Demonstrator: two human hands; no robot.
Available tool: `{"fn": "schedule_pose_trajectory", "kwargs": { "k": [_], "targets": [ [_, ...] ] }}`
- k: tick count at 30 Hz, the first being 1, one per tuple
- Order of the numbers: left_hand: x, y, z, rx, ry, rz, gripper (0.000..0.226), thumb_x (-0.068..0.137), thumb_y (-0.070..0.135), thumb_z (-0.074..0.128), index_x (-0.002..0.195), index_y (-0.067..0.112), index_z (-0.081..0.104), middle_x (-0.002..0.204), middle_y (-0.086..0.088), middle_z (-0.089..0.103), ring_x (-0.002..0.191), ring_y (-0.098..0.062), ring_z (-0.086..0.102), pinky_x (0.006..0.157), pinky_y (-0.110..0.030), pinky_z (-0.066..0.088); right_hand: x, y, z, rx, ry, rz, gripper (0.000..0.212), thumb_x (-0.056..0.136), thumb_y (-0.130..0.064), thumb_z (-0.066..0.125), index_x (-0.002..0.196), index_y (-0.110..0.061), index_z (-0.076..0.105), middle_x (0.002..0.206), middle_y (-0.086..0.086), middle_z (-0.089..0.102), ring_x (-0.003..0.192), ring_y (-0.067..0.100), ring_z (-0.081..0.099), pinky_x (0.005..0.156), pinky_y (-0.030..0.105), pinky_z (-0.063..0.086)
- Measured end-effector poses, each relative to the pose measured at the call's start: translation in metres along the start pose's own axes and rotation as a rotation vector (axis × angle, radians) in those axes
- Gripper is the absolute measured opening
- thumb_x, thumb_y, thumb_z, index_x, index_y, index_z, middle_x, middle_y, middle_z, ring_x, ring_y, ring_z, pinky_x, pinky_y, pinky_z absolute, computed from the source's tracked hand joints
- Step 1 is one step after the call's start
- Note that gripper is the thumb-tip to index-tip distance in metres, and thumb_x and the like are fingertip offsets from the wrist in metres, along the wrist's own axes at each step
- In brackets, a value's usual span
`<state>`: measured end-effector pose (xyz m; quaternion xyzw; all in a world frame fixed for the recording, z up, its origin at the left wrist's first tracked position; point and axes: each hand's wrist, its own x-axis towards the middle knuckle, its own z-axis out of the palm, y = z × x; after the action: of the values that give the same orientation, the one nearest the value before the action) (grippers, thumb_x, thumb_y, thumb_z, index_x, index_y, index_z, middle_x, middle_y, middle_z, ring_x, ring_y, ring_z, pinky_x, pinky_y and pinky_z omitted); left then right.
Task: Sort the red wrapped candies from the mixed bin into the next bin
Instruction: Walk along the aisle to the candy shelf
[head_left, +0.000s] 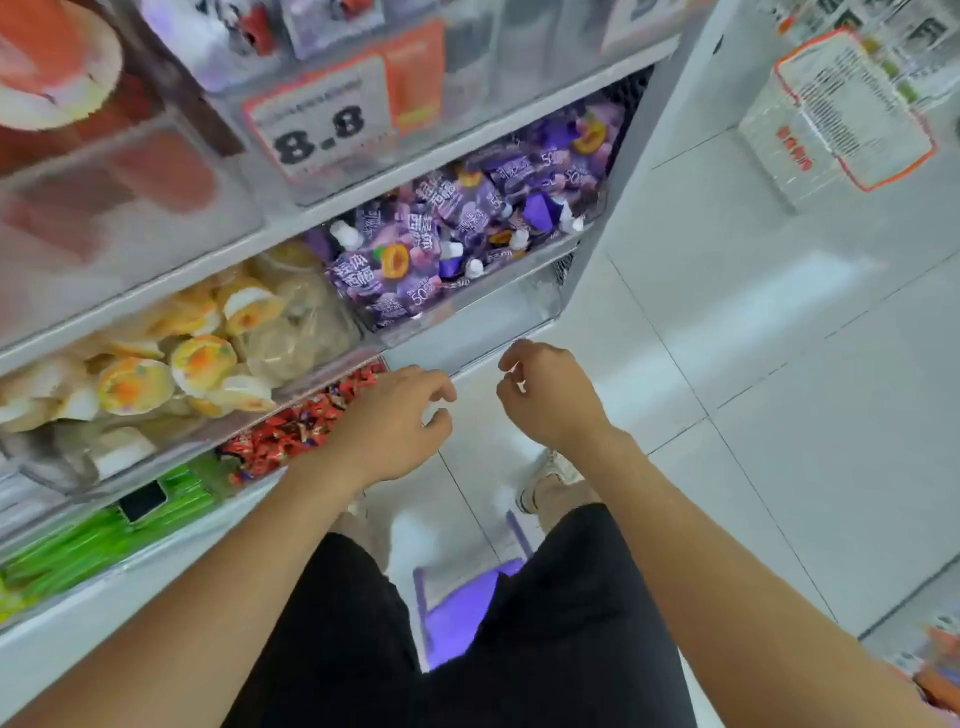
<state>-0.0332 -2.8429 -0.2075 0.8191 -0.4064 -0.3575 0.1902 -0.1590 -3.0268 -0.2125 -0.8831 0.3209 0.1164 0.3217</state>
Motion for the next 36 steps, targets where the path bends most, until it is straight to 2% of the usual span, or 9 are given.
{"fn": "schedule_pose_trajectory", "kwargs": {
  "k": [4, 9, 13, 16, 21, 24, 29, 32, 36],
  "targets": [
    [0.05, -0.025, 0.063, 0.052, 0.06, -0.03, 0.042, 0.091, 0.039, 0.049, 0.13, 0.031, 0.061, 0.125, 0.006, 0.059, 0.114, -0.02, 0.059, 0.093, -0.04, 0.052, 0.048, 0.042, 0.053, -0.031, 0.075, -0.131, 0.027, 0.087, -0.031, 0.056, 0.108, -0.021, 0.069, 0.094, -0.001, 0.069, 0.084, 0.024, 0.066, 0.072, 0.041, 0.057],
    [0.098, -0.094, 0.131, 0.14, 0.504, 0.01, 0.033, 0.088, 0.033, 0.053, 0.112, 0.02, 0.071, 0.105, 0.001, 0.066, 0.094, -0.028, 0.065, 0.081, -0.04, 0.054, 0.116, 0.077, 0.131, -0.032, 0.224, -0.323, 0.036, 0.081, -0.027, 0.059, 0.115, -0.022, 0.071, 0.093, 0.001, 0.066, 0.083, 0.03, 0.068, 0.073, 0.038, 0.055],
    [0.131, -0.14, 0.167, 0.235, 0.819, 0.138, 0.02, 0.086, 0.02, 0.062, 0.098, 0.012, 0.076, 0.101, -0.006, 0.068, 0.088, -0.032, 0.064, 0.078, -0.045, 0.051, 0.17, 0.087, 0.178, -0.051, 0.345, -0.483, 0.034, 0.082, -0.023, 0.059, 0.112, -0.017, 0.075, 0.092, 0.006, 0.067, 0.085, 0.031, 0.067, 0.078, 0.045, 0.055],
    [0.143, -0.16, 0.186, 0.266, 0.938, 0.19, 0.016, 0.088, 0.018, 0.065, 0.094, 0.009, 0.076, 0.099, -0.008, 0.069, 0.088, -0.033, 0.061, 0.079, -0.046, 0.048, 0.187, 0.091, 0.199, -0.028, 0.433, -0.538, 0.033, 0.086, -0.024, 0.056, 0.112, -0.017, 0.075, 0.091, 0.005, 0.069, 0.088, 0.031, 0.067, 0.082, 0.048, 0.053],
    [0.148, -0.168, 0.203, 0.4, 0.936, 0.161, 0.021, 0.085, 0.028, 0.069, 0.099, 0.014, 0.076, 0.117, -0.007, 0.066, 0.106, -0.035, 0.057, 0.091, -0.047, 0.043, 0.179, 0.094, 0.213, 0.007, 0.441, -0.598, 0.031, 0.093, -0.029, 0.06, 0.121, -0.022, 0.069, 0.101, 0.002, 0.07, 0.1, 0.028, 0.067, 0.09, 0.049, 0.052],
    [0.148, -0.175, 0.206, 0.543, 0.893, 0.147, 0.026, 0.087, 0.036, 0.065, 0.098, 0.015, 0.076, 0.103, -0.002, 0.066, 0.103, -0.033, 0.057, 0.098, -0.048, 0.04, 0.176, 0.102, 0.212, -0.099, 0.454, -0.606, 0.032, 0.093, -0.034, 0.054, 0.12, -0.025, 0.068, 0.102, 0.001, 0.068, 0.099, 0.028, 0.066, 0.089, 0.048, 0.051],
    [0.138, -0.183, 0.208, 0.669, 0.751, 0.084, 0.031, 0.089, 0.048, 0.059, 0.095, 0.022, 0.074, 0.079, 0.004, 0.064, 0.087, -0.025, 0.06, 0.122, -0.046, 0.03, 0.157, 0.114, 0.211, -0.03, 0.498, -0.595, 0.026, 0.094, -0.024, 0.058, 0.116, -0.022, 0.071, 0.103, 0.0, 0.067, 0.099, 0.026, 0.063, 0.091, 0.049, 0.051],
    [0.133, -0.176, 0.208, 0.769, 0.711, 0.05, 0.035, 0.089, 0.048, 0.055, 0.082, 0.019, 0.072, 0.068, 0.001, 0.058, 0.075, -0.027, 0.056, 0.116, -0.047, 0.037, 0.157, 0.115, 0.202, -0.185, 0.431, -0.566, 0.028, 0.094, -0.023, 0.058, 0.12, -0.023, 0.07, 0.109, 0.003, 0.068, 0.104, 0.029, 0.063, 0.094, 0.047, 0.051],
    [0.138, -0.164, 0.202, 0.853, 0.682, -0.002, 0.044, 0.086, 0.053, 0.052, 0.064, 0.018, 0.065, 0.058, -0.003, 0.056, 0.063, -0.029, 0.051, 0.096, -0.048, 0.043, 0.17, 0.118, 0.177, -0.404, 0.304, -0.494, 0.028, 0.096, -0.021, 0.056, 0.121, -0.021, 0.071, 0.113, 0.005, 0.073, 0.11, 0.032, 0.065, 0.093, 0.041, 0.052]
  ]
}}
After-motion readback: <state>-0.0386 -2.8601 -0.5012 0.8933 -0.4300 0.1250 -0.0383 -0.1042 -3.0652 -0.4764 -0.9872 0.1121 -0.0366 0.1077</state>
